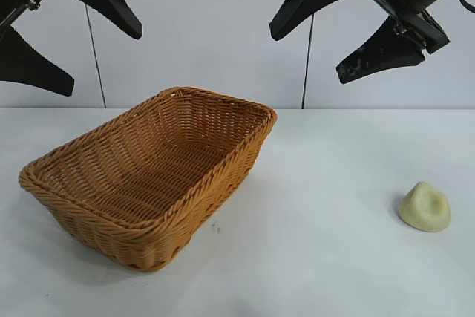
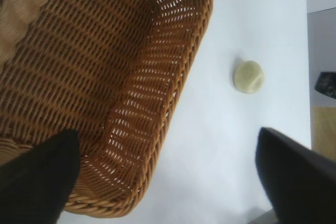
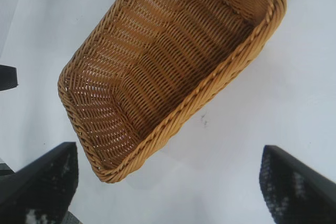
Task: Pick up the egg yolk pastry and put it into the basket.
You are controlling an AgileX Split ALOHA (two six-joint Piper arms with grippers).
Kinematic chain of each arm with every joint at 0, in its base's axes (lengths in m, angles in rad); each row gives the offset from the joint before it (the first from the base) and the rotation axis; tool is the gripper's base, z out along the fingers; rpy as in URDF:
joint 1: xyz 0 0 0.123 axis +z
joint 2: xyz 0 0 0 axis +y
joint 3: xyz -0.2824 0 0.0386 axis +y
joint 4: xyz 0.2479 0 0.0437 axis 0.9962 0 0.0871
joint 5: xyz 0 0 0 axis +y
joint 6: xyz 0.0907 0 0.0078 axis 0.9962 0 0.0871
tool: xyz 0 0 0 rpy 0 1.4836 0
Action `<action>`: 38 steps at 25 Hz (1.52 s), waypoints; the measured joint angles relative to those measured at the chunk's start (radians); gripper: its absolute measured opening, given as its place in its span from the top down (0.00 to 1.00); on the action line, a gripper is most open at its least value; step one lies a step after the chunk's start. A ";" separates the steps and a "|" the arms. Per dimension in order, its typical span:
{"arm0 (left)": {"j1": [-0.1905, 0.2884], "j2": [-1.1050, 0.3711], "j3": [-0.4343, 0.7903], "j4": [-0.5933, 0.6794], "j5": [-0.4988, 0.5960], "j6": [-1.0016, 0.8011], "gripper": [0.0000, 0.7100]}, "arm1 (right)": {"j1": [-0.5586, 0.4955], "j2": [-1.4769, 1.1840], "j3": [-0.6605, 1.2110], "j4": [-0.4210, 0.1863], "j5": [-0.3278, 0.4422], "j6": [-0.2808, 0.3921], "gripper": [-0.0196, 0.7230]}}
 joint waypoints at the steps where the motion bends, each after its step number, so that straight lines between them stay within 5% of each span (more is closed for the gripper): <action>1: 0.000 0.000 0.000 0.000 0.000 0.000 0.02 | 0.000 0.000 0.000 0.000 0.000 0.000 0.11; 38: 0.000 -0.020 0.000 0.025 0.013 -0.108 0.02 | 0.000 0.000 0.000 0.000 0.001 0.000 0.11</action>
